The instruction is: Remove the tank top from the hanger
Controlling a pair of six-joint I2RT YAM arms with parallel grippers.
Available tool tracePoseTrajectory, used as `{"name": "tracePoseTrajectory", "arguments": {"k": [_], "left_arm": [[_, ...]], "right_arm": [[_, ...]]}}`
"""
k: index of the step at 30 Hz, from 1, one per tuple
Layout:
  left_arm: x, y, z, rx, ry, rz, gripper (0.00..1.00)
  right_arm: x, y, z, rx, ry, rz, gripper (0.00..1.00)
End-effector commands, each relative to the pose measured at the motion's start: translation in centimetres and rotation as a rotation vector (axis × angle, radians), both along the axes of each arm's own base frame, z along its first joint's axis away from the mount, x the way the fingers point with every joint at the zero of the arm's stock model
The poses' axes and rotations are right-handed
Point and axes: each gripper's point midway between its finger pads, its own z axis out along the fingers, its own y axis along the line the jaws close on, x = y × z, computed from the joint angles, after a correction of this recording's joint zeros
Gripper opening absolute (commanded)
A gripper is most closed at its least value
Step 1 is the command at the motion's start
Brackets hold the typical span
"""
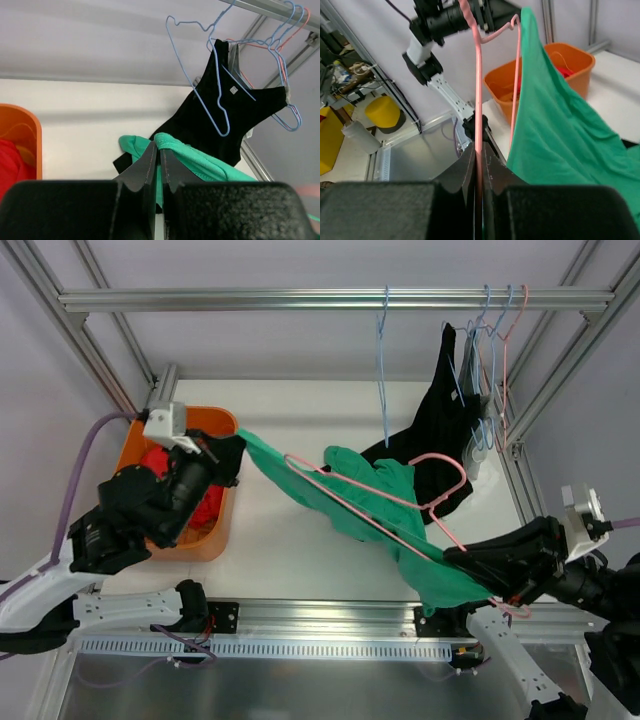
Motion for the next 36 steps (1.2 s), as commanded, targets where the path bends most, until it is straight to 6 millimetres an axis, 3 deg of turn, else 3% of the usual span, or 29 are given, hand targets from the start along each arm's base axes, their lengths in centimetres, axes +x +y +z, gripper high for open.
{"name": "tracePoseTrajectory", "arguments": {"k": [1, 2, 3, 5, 9, 13, 22, 23, 27, 29, 30, 31, 32, 33, 34, 35, 36], "left_arm": [[-0.8, 1.6, -1.9, -0.096, 0.021, 0.006, 0.0], [-1.7, 2.2, -1.9, -0.12, 0.009, -0.041, 0.0], [-2.6, 0.7, -3.0, -0.094, 0.013, -0.142, 0.0], [-4.2, -0.8, -3.4, -0.063, -0.016, -0.284, 0.0], [-8.9, -7.5, -6.4, 0.07, -0.002, -0.699, 0.0], [-9.9, -12.5, -10.0, 0.124, 0.082, -0.852, 0.0], [-11.0, -18.7, -15.7, 0.086, 0.177, -1.003, 0.0], [-10.5, -18.9, -16.5, 0.097, 0.192, -0.97, 0.0], [-8.9, -18.2, -23.2, 0.158, 0.348, -0.802, 0.0], [-7.3, -16.1, -26.9, 0.188, 0.416, -0.645, 0.0], [-6.9, -15.4, -27.8, 0.169, 0.452, -0.588, 0.0], [-6.7, -14.2, -28.3, 0.167, 0.467, -0.541, 0.0], [-6.3, -13.1, -29.1, 0.167, 0.48, -0.491, 0.0], [-5.5, -11.8, -29.4, 0.166, 0.488, -0.409, 0.0], [-5.5, -10.7, -29.1, 0.162, 0.483, -0.389, 0.0], [-5.5, -10.1, -29.0, 0.163, 0.476, -0.375, 0.0], [-5.4, -9.7, -28.6, 0.167, 0.461, -0.369, 0.04]], "right_arm": [[-0.2, 1.3, 5.3, 0.102, -0.151, 0.127, 0.0], [0.7, 1.5, 5.9, 0.125, -0.155, 0.11, 0.0], [1.7, 1.7, 6.4, 0.144, -0.147, 0.11, 0.0], [3.1, 2.1, 8.3, 0.23, -0.181, 0.123, 0.0], [6.0, 2.5, 11.9, 0.383, -0.267, 0.133, 0.0], [8.5, 2.7, 13.9, 0.499, -0.349, 0.109, 0.0], [7.4, 7.0, 13.6, 0.604, -0.701, 0.167, 0.0], [8.2, 7.5, 13.5, 0.593, -0.703, 0.138, 0.0], [11.7, 6.7, 14.3, 0.558, -0.703, -0.074, 0.0], [12.7, 6.2, 14.2, 0.519, -0.667, -0.143, 0.0], [14.0, 5.9, 13.0, 0.44, -0.611, -0.204, 0.0], [14.0, 5.0, 13.6, 0.423, -0.596, -0.239, 0.0], [14.5, 4.6, 12.9, 0.372, -0.55, -0.27, 0.0], [15.4, 4.5, 10.0, 0.245, -0.455, -0.3, 0.0], [15.7, 2.5, 10.5, 0.222, -0.424, -0.381, 0.0], [16.2, 1.7, 8.9, 0.157, -0.365, -0.425, 0.0], [16.9, 0.8, 6.0, 0.054, -0.283, -0.474, 0.0]]}}
